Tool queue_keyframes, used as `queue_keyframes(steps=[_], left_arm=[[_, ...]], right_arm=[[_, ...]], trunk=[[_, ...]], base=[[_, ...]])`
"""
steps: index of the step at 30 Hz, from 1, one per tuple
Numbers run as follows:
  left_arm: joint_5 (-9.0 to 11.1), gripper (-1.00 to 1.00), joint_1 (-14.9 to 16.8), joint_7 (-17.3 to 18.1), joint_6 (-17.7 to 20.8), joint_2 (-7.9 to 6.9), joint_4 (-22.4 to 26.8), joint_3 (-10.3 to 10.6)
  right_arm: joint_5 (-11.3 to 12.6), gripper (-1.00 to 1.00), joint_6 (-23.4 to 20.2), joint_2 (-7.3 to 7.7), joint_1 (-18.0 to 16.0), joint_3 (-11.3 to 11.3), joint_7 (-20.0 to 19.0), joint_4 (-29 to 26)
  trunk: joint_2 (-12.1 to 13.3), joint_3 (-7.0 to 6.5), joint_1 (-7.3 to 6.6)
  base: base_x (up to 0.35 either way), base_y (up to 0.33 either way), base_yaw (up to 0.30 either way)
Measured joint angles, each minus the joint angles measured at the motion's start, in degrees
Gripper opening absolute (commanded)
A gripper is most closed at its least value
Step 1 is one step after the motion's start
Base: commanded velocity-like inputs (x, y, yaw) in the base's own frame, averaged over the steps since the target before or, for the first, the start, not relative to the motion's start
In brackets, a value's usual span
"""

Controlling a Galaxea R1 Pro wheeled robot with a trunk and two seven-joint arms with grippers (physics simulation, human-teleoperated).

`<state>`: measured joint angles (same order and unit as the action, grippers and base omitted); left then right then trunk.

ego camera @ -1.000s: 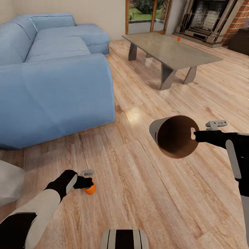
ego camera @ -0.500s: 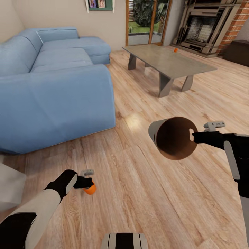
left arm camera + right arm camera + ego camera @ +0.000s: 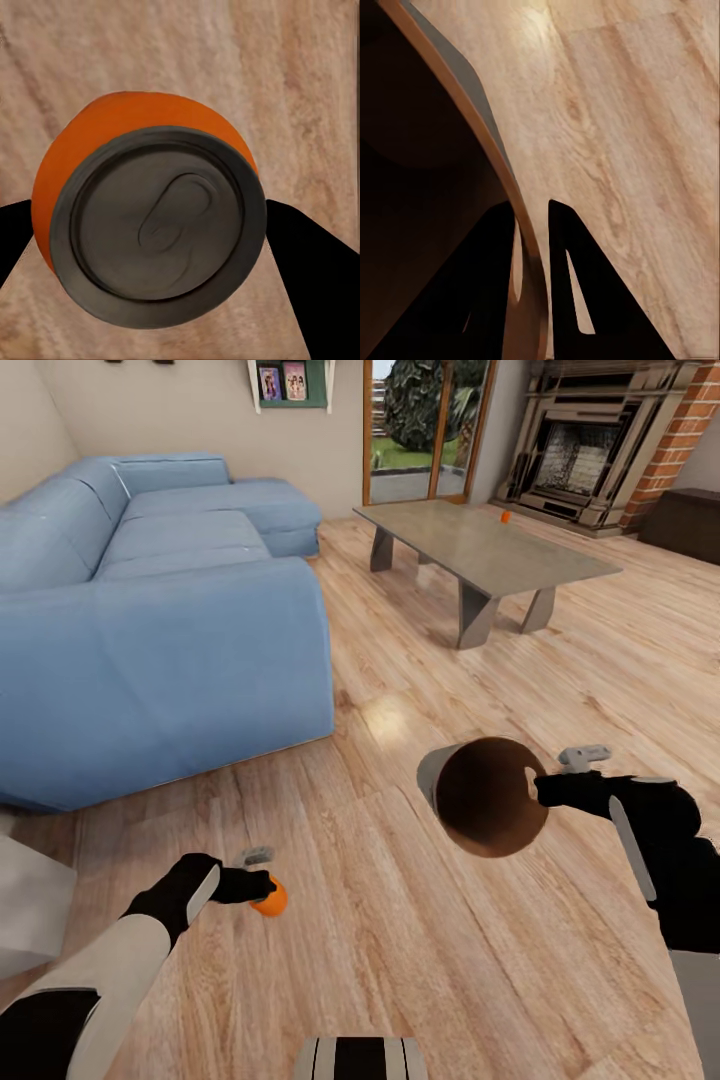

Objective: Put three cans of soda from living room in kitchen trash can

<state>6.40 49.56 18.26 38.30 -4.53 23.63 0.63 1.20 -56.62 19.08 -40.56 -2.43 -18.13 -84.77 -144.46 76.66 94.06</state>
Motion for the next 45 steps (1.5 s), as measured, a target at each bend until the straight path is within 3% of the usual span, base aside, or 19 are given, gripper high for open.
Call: queue_keyframes(steps=[6,9,18,19,20,22,25,26,27,29,31,32,34,36,37,39,41,42,45], left_arm=[[0.0,-1.00,0.0,0.0,0.0,0.00,1.3,0.0],[-0.2,-1.00,0.3,-0.1,0.3,0.27,0.9,-0.1],[-0.6,-1.00,3.0,1.8,1.3,1.17,3.8,-1.1],[-0.5,-1.00,3.0,1.8,1.3,1.20,6.5,-1.2],[-0.6,-1.00,3.0,1.8,1.3,1.22,6.9,-1.1],[-0.6,-1.00,3.0,1.9,1.4,1.26,7.2,-1.2],[-0.6,-1.00,3.0,1.8,1.3,1.27,7.3,-1.1],[-0.6,-1.00,3.0,1.9,1.3,1.28,7.3,-1.1],[-0.6,-1.00,3.0,1.9,1.3,1.28,7.3,-1.1],[-0.6,-1.00,3.0,1.9,1.4,1.27,7.5,-1.1],[-0.6,-1.00,3.0,1.9,1.4,1.27,7.7,-1.1],[-0.6,-1.00,3.0,1.9,1.4,1.27,7.8,-1.1],[-0.6,-1.00,3.0,1.9,1.3,1.28,7.9,-1.1],[-0.6,-1.00,3.0,1.9,1.3,1.28,8.0,-1.1],[-0.6,-1.00,3.0,1.9,1.3,1.30,8.0,-1.1],[-0.6,-1.00,3.0,1.9,1.3,1.31,8.1,-1.1],[-0.6,-1.00,3.0,1.9,1.3,1.32,8.1,-1.1],[-0.6,-1.00,3.0,1.9,1.3,1.33,8.1,-1.1],[-0.6,-1.00,3.0,1.9,1.2,1.36,8.0,-1.1]], right_arm=[[-3.4,-1.00,2.1,0.00,2.2,2.1,-1.0,-0.2],[-3.9,-1.00,1.7,0.33,3.3,2.5,-1.0,-0.5],[-8.2,-1.00,-0.7,-2.50,6.5,2.4,3.3,-2.8],[-12.3,-1.00,-1.4,-6.05,8.8,0.4,3.6,-4.5],[-13.5,-1.00,-1.7,-6.43,11.1,2.2,3.4,-4.4],[-6.9,-1.00,-2.0,-6.57,11.5,2.3,3.5,4.8],[5.8,-1.00,-2.1,-6.52,11.6,2.4,3.4,16.8],[7.5,-1.00,-2.3,-6.52,11.6,2.4,3.2,18.3],[6.4,-1.00,-2.2,-6.49,11.6,2.4,3.4,18.0],[0.7,-1.00,-1.7,-6.47,11.6,2.3,3.7,13.5],[-1.4,-1.00,-1.8,-6.48,11.6,2.3,3.5,7.0],[-0.3,-1.00,-1.7,-6.48,11.6,2.3,3.6,3.2],[4.4,-1.00,-1.8,-6.53,11.5,2.3,3.5,-4.9],[9.7,-1.00,-2.4,-6.59,11.5,2.4,3.0,-5.4],[8.8,-1.00,-2.4,-6.58,11.6,3.0,3.0,-4.4],[3.4,-1.00,-1.9,-6.57,11.6,2.4,3.6,-4.2],[0.3,-1.00,-1.7,-6.60,11.6,2.2,4.3,-4.5],[0.4,-1.00,-1.7,-6.61,11.6,2.3,3.7,-4.4],[6.8,-1.00,-2.2,-6.76,11.6,2.4,3.3,-4.5]], trunk=[[0.0,0.00,0.00],[0.0,0.00,0.00],[0.0,0.00,0.00],[0.0,-0.02,-0.02],[0.0,-0.01,-0.02],[0.0,-0.22,-0.03],[0.0,-0.88,-0.11],[0.1,-1.10,-0.14],[0.1,-1.32,-0.16],[0.1,-1.77,-0.21],[0.1,-2.21,-0.26],[0.1,-2.43,-0.29],[0.2,-2.89,-0.35],[0.2,-3.33,-0.41],[0.2,-3.54,-0.42],[0.2,-3.98,-0.47],[0.3,-4.43,-0.52],[0.3,-4.65,-0.55],[0.3,-5.32,-0.63]], base=[[0.000,0.000,0.000],[0.000,0.000,0.000],[0.000,0.000,0.000],[0.000,0.000,0.000],[0.000,0.000,0.000],[0.000,0.000,0.000],[0.000,0.000,0.000],[0.000,0.000,0.000],[0.000,0.000,0.000],[0.000,0.000,0.000],[0.000,0.000,0.000],[0.000,0.000,0.000],[0.000,0.000,0.000],[0.000,0.000,0.000],[0.000,0.000,0.000],[0.000,0.000,0.000],[0.000,0.000,0.000],[0.000,0.000,0.000],[0.000,0.000,0.000]])
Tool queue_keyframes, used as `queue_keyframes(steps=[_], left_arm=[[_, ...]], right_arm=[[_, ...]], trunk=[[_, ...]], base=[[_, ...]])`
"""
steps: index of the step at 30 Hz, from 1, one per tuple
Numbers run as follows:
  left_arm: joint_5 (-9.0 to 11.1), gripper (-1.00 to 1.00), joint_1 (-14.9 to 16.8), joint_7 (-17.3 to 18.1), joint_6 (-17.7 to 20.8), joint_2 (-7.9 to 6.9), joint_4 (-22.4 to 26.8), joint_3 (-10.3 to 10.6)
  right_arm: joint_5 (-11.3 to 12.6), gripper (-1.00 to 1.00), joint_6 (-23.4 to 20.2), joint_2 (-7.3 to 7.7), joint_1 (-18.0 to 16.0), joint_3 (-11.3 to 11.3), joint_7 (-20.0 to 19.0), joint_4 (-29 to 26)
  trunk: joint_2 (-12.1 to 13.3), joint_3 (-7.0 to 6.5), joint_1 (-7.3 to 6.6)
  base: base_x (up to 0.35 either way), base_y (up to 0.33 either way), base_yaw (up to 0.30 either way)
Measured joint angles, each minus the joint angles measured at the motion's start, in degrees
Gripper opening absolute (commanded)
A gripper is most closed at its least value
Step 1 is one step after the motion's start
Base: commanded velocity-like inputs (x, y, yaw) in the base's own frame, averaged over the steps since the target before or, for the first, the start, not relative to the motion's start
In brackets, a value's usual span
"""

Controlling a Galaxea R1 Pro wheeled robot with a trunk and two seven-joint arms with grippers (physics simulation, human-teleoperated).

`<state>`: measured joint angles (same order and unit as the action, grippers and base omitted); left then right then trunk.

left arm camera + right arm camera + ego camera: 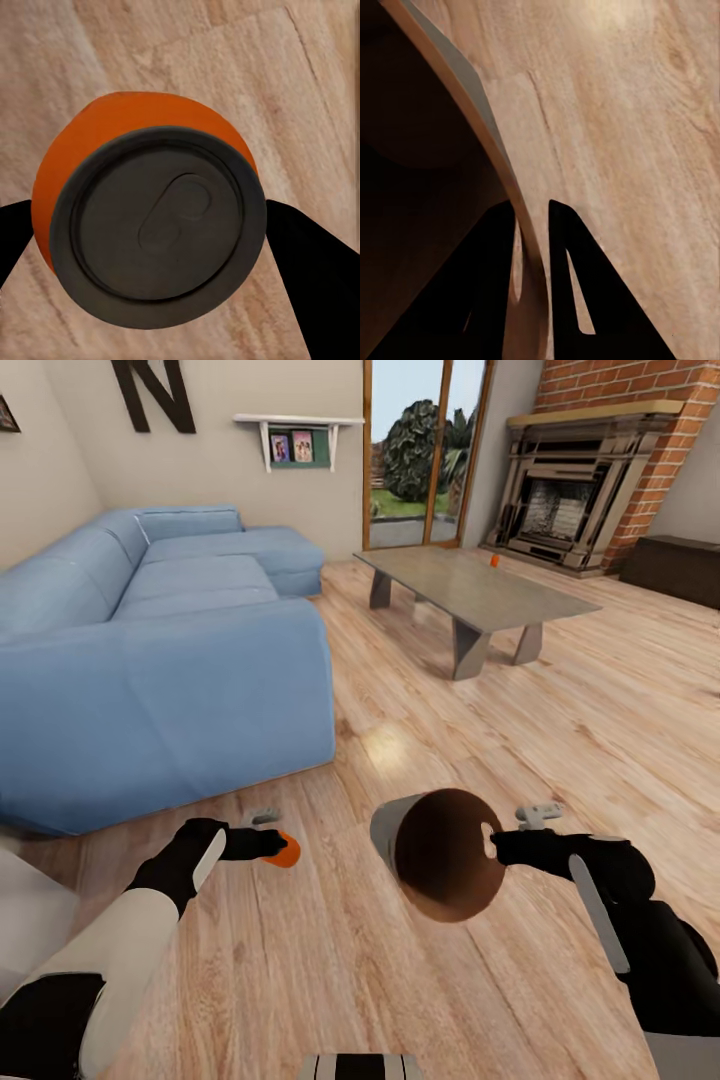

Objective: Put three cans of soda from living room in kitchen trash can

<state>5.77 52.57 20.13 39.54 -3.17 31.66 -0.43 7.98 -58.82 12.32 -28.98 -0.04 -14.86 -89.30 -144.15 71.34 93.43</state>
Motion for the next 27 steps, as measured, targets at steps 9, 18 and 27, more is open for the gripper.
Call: queue_keyframes(steps=[9,18,27], left_arm=[[0.1,-1.00,0.9,0.1,0.9,-0.43,0.5,0.2],[0.1,-1.00,1.0,0.1,1.1,-0.43,0.5,0.2],[0.2,-1.00,1.2,0.1,1.4,-0.45,0.5,0.2]], right_arm=[[-5.9,-1.00,1.6,-1.25,0.3,0.9,0.0,1.0],[-12.3,-1.00,2.2,-1.88,0.3,3.0,0.1,1.0],[-18.1,-1.00,2.1,-1.84,0.3,2.9,0.1,1.0]], trunk=[[0.0,-0.44,-0.03],[0.0,-0.44,-0.04],[0.0,-0.65,-0.07]], base=[[0.000,0.000,0.000],[0.000,0.000,0.000],[0.000,0.000,0.000]])
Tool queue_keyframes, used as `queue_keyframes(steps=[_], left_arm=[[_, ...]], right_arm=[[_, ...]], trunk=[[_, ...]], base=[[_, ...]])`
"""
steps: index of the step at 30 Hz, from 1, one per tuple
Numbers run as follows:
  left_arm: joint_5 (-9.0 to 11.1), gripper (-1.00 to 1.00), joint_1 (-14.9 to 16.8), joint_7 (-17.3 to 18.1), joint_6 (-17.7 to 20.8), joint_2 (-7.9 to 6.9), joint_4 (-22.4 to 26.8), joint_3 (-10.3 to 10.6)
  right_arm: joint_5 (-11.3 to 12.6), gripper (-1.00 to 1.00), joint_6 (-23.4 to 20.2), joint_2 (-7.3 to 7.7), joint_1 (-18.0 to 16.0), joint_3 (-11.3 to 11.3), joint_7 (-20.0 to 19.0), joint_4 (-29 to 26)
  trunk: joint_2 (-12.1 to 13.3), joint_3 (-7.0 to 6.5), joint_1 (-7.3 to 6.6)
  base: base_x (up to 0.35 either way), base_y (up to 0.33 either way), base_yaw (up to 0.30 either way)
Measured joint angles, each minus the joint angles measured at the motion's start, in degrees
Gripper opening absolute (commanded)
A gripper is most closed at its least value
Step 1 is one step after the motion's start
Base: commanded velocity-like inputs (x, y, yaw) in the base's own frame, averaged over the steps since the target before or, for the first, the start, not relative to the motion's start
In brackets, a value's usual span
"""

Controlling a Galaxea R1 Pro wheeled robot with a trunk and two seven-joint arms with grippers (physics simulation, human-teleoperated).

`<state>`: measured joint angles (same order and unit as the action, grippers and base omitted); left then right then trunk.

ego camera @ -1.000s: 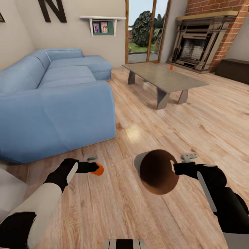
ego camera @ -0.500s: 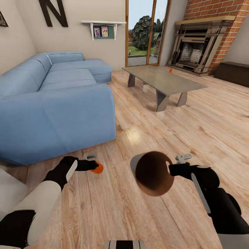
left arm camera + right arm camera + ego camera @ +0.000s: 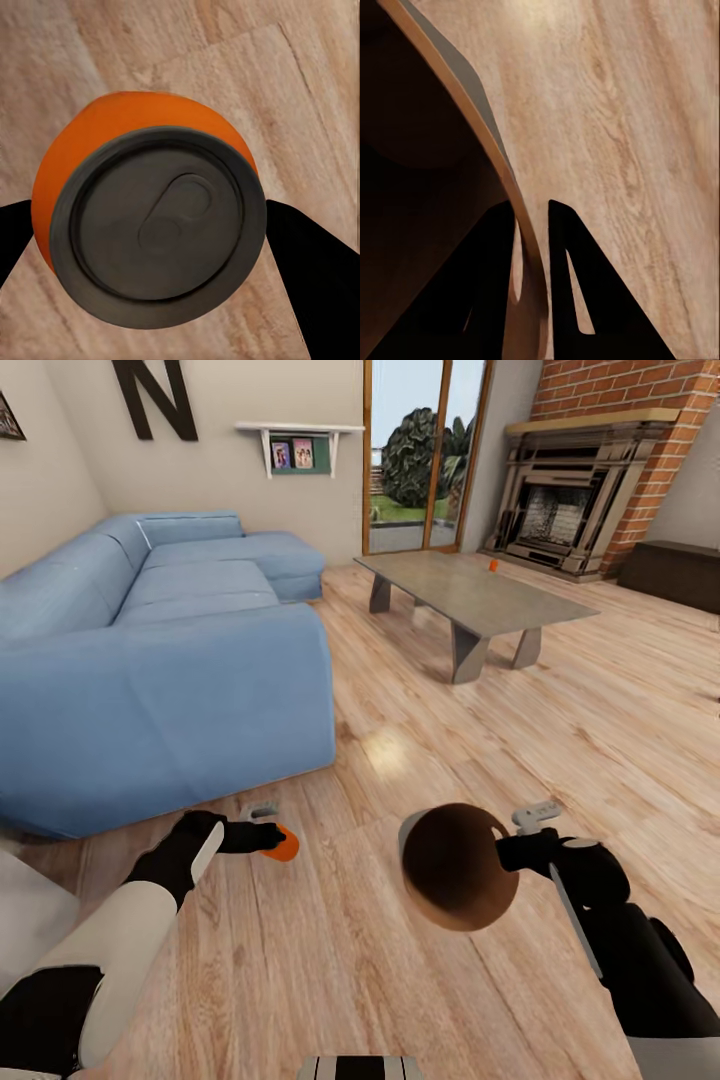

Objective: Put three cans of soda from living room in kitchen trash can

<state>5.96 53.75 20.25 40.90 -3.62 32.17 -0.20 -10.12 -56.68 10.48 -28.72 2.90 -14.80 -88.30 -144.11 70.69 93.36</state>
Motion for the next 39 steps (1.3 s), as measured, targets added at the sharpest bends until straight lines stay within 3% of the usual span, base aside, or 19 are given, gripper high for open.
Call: queue_keyframes(steps=[5,9,10,11,13,15,16,19,20,21,23,24,25,28,29,32,36,39], left_arm=[[0.1,-1.00,-1.2,-0.4,-0.1,0.08,1.3,-0.4],[0.1,-1.00,-2.5,-0.5,-0.1,0.10,1.6,-0.5],[0.1,-1.00,-4.3,-0.5,-0.1,0.10,1.6,-0.5],[0.2,-1.00,-4.4,-0.6,-0.1,0.10,1.6,-0.5],[0.2,-1.00,-4.5,-0.6,-0.2,0.10,1.7,-0.5],[0.2,-1.00,-4.5,-0.6,-0.1,0.10,1.7,-0.5],[0.2,-1.00,-4.5,-0.5,-0.1,0.10,1.7,-0.5],[0.2,-1.00,-4.5,-0.5,-0.1,0.11,1.7,-0.5],[0.2,-1.00,-4.5,-0.5,-0.1,0.11,1.6,-0.5],[0.2,-1.00,-4.5,-0.5,-0.1,0.11,1.7,-0.5],[0.2,-1.00,-4.5,-0.4,-0.1,0.09,1.7,-0.5],[0.2,-1.00,-4.5,-0.4,-0.1,0.09,1.7,-0.5],[0.3,-1.00,-4.5,-0.4,-0.1,0.09,1.7,-0.5],[0.2,-1.00,-4.5,-0.1,-0.1,0.07,1.7,-0.5],[0.2,-1.00,-4.5,-0.1,-0.1,0.06,1.7,-0.5],[0.3,-1.00,-4.5,0.1,0.0,0.03,1.7,-0.5],[0.3,-1.00,-4.5,1.2,0.2,0.02,1.7,-0.5],[0.3,-1.00,-4.5,2.0,0.3,0.01,1.7,-0.5]], right_arm=[[-3.2,-1.00,1.7,-1.21,-0.1,-1.2,-0.6,-0.8],[-4.2,-1.00,3.3,-2.48,-0.1,-1.5,-1.3,-1.0],[-5.3,-1.00,4.2,-3.34,-0.1,-1.5,-1.5,-1.0],[-4.5,-1.00,4.4,-3.39,-0.1,-1.6,-1.8,-1.1],[-1.6,-1.00,4.4,-3.41,-0.1,-1.7,-2.3,-1.1],[2.8,-1.00,4.4,-3.42,-0.1,-1.7,-2.6,-1.1],[5.7,-1.00,4.5,-3.43,-0.1,-1.8,-2.7,-1.1],[17.6,-1.00,4.0,-3.46,-0.1,-1.7,-3.2,-1.2],[18.4,-1.00,3.9,-3.46,-0.1,-1.6,-3.3,-1.2],[16.9,-1.00,4.1,-3.45,-0.1,-1.7,-3.1,-1.2],[11.4,-1.00,4.8,-3.42,-0.1,-1.8,-2.7,-1.1],[10.2,-1.00,4.7,-3.41,-0.1,-1.8,-2.7,-1.1],[10.9,-1.00,4.7,-3.38,-0.1,-1.9,-2.7,-1.0],[15.9,-1.00,4.2,-3.32,-0.1,-1.9,-3.4,-1.2],[15.8,-1.00,4.2,-3.28,-0.1,-1.9,-3.6,-1.2],[12.6,-1.00,4.7,-2.85,-0.1,-2.6,-4.9,-1.1],[14.8,-1.00,4.3,-2.55,-0.1,-3.5,-7.1,-1.2],[13.7,-1.00,4.5,-2.28,-0.1,-3.8,-7.4,-1.2]], trunk=[[0.1,-1.11,-0.13],[0.1,-1.99,-0.23],[0.1,-2.21,-0.25],[0.1,-2.44,-0.29],[0.2,-2.88,-0.33],[0.2,-3.32,-0.39],[0.2,-3.54,-0.41],[0.2,-4.21,-0.50],[0.3,-4.43,-0.52],[0.3,-4.66,-0.55],[0.3,-5.09,-0.59],[0.3,-5.31,-0.62],[0.3,-5.53,-0.64],[0.4,-6.21,-0.73],[0.4,-6.43,-0.75],[0.4,-7.09,-0.82],[0.5,-7.98,-0.93],[0.5,-8.64,-1.01]], base=[[0.000,0.000,0.000],[0.000,0.000,0.000],[0.000,0.000,0.000],[0.000,0.000,0.000],[0.000,0.000,0.000],[0.000,0.000,0.000],[0.000,0.000,0.000],[0.000,0.000,0.000],[0.000,0.000,0.000],[0.000,0.000,0.000],[0.000,0.000,0.000],[0.000,0.000,0.000],[0.000,0.000,0.000],[0.000,0.000,0.000],[0.000,0.000,0.000],[0.000,0.000,0.000],[0.000,0.000,0.000],[0.000,0.000,0.000]])
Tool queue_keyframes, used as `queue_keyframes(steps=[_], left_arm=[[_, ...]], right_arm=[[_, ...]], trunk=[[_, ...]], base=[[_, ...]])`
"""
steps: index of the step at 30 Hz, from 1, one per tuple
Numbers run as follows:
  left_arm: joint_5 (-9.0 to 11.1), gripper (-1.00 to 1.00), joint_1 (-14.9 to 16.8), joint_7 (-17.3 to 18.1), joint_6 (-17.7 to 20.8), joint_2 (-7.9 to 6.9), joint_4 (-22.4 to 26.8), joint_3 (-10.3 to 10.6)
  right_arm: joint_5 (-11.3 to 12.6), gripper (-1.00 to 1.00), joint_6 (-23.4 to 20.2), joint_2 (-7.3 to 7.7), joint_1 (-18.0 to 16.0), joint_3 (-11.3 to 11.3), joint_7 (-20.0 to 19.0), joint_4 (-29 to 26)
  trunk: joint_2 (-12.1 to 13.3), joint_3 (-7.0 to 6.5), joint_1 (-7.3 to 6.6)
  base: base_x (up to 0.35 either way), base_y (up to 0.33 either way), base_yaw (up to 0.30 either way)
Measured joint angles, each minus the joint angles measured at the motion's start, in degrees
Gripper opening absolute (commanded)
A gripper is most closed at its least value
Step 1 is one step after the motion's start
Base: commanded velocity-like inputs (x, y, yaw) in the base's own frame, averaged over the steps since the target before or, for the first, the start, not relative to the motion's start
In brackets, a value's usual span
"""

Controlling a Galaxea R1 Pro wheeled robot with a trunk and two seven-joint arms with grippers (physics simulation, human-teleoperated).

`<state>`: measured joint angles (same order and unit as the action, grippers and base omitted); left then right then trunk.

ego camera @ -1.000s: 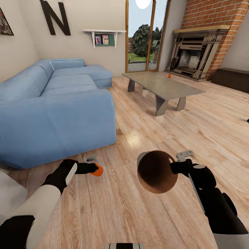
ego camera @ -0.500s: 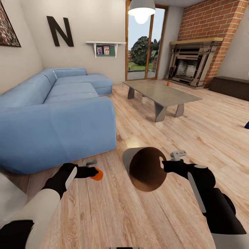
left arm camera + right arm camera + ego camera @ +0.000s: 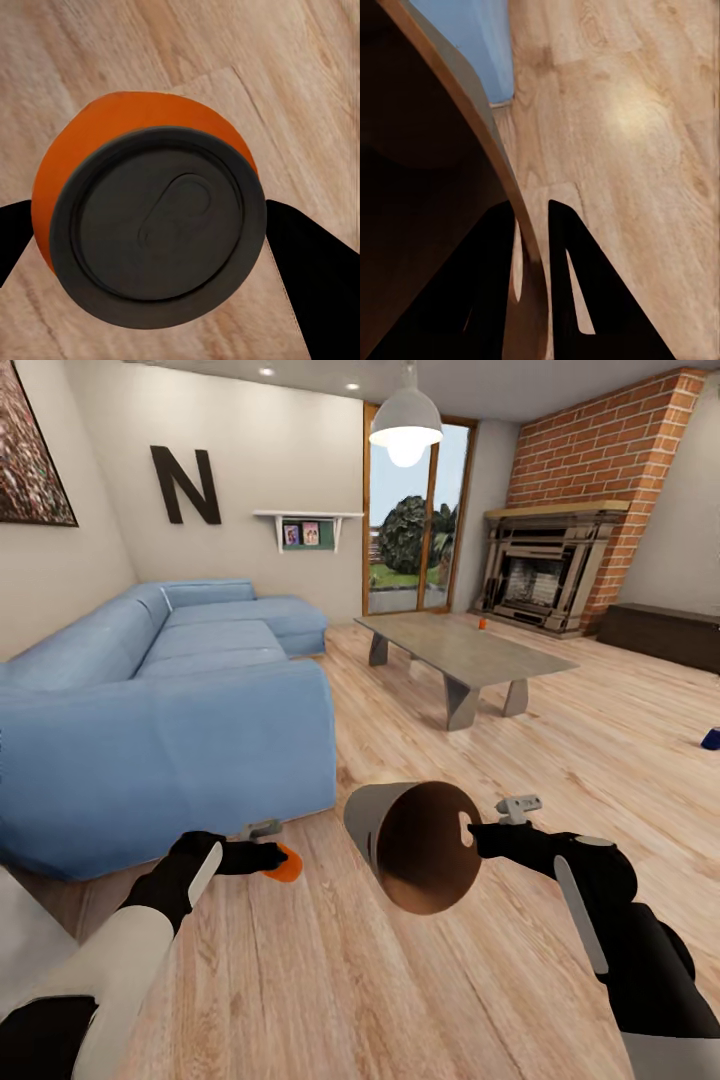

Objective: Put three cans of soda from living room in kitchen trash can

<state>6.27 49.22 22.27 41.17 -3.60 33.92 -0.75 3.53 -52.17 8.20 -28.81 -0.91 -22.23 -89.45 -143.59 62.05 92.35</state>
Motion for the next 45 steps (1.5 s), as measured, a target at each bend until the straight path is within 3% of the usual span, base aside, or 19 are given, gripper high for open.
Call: queue_keyframes(steps=[2,6,8,12,17,20,22,25,26,28,31,34,37,40,42,45], left_arm=[[0.0,-1.00,0.0,0.3,0.1,0.00,0.0,0.0],[-0.1,-1.00,0.0,0.6,0.3,0.00,0.0,0.0],[0.0,-1.00,0.0,0.6,0.3,0.00,0.1,0.0],[0.0,-1.00,-0.1,0.7,0.7,0.00,2.9,0.2],[0.1,-1.00,-0.7,0.7,4.6,-0.58,13.0,0.4],[0.1,-1.00,-3.6,0.7,8.0,-0.78,21.4,0.5],[0.0,-1.00,-5.1,0.7,9.6,-0.82,25.5,0.5],[0.4,-1.00,-9.5,1.1,15.8,-0.87,37.5,0.5],[0.2,-1.00,-9.9,1.5,16.5,-0.87,39.0,0.5],[0.6,-1.00,-11.3,5.3,18.8,-0.87,43.2,0.6],[0.5,-1.00,-12.4,11.7,18.8,-0.87,45.9,0.5],[0.6,-1.00,-13.0,16.9,18.8,-0.87,46.9,0.6],[0.2,-1.00,-13.3,22.1,18.8,-0.88,47.9,0.6],[-0.1,-1.00,-14.1,27.2,18.8,-1.10,48.6,0.6],[0.0,-1.00,-14.9,34.2,18.8,-2.20,49.4,0.6],[-0.2,-1.00,-15.2,38.0,18.8,-2.69,49.6,0.6]], right_arm=[[-0.7,-1.00,0.1,0.38,0.0,-0.1,-0.1,0.0],[1.1,-1.00,-0.2,1.68,0.0,-0.6,-0.4,0.1],[-0.3,-1.00,0.0,2.11,0.0,-1.0,-0.3,0.1],[0.1,-1.00,-0.5,3.40,0.0,-3.4,-0.7,0.1],[-0.3,-1.00,-1.7,4.25,0.0,-4.9,-1.8,0.2],[-0.1,-1.00,-3.7,4.56,0.0,-5.0,-1.5,1.0],[-1.2,-1.00,-3.9,4.90,0.0,-5.2,-1.4,1.5],[-0.4,-1.00,-5.4,6.81,-0.1,-5.2,-1.5,2.2],[-1.0,-1.00,-5.9,7.06,-0.1,-5.3,-1.5,2.3],[-1.4,-1.00,-7.5,7.65,-0.3,-5.3,-1.3,2.6],[-1.5,-1.00,-7.6,7.96,-0.6,-5.0,-1.2,2.4],[-2.5,-1.00,-7.8,7.95,-0.9,-4.7,-1.3,3.4],[-6.3,-1.00,-7.5,7.80,-1.4,-4.3,-1.1,4.6],[-5.7,-1.00,-7.7,7.64,-1.8,-3.2,-1.2,6.3],[-4.7,-1.00,-7.8,7.50,-2.1,-1.6,-1.2,9.6],[-7.2,-1.00,-7.4,7.43,-3.2,-0.6,-1.0,10.7]], trunk=[[0.0,-0.44,-0.05],[0.1,-1.33,-0.16],[0.1,-1.77,-0.21],[0.1,-2.01,-0.23],[0.1,-2.00,-0.23],[0.1,-2.00,-0.23],[0.1,-2.00,-0.23],[0.1,-2.00,-0.23],[0.1,-2.00,-0.23],[0.1,-2.00,-0.23],[0.1,-2.00,-0.23],[0.1,-1.99,-0.22],[0.1,-1.99,-0.22],[0.1,-1.99,-0.22],[0.1,-1.99,-0.22],[0.1,-2.00,-0.23]], base=[[0.000,0.000,0.000],[0.000,0.000,0.000],[0.000,0.000,0.000],[0.000,0.000,0.000],[0.000,0.000,0.000],[0.000,0.000,0.000],[0.000,0.000,0.000],[0.000,0.000,0.000],[0.000,0.000,0.000],[0.000,0.000,0.000],[0.000,0.000,0.000],[0.000,0.000,0.000],[0.000,0.000,0.000],[0.000,0.000,0.000],[0.000,0.000,0.000],[0.000,0.000,0.000]])
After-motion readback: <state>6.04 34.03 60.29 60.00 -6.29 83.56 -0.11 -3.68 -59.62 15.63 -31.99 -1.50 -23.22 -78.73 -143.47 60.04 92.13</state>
